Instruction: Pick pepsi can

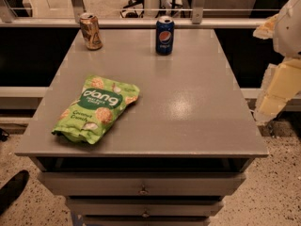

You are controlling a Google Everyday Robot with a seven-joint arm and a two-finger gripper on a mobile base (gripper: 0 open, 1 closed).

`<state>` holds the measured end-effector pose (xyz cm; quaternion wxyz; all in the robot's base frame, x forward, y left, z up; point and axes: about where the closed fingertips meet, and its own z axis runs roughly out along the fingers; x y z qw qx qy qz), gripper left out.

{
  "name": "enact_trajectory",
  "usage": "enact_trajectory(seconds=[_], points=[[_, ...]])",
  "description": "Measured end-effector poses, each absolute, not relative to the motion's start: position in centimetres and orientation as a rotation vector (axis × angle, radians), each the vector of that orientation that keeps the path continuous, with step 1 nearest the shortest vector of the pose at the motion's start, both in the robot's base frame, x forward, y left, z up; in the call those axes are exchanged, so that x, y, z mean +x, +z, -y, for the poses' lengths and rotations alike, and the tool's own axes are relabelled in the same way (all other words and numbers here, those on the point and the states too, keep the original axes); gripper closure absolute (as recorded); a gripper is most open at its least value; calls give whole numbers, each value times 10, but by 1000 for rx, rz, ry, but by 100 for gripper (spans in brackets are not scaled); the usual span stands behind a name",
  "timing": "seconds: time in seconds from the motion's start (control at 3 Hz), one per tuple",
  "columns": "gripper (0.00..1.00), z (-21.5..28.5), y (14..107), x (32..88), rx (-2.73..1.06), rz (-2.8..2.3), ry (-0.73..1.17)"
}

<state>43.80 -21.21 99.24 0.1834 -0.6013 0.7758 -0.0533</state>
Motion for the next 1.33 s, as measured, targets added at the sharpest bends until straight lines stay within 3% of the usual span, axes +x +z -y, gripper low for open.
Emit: enact_trajectory(seconds=[0.33, 1.33], points=[[0, 213, 991, 442, -1688, -2181, -149], [0, 214, 942, 639, -1314, -1978, 14]])
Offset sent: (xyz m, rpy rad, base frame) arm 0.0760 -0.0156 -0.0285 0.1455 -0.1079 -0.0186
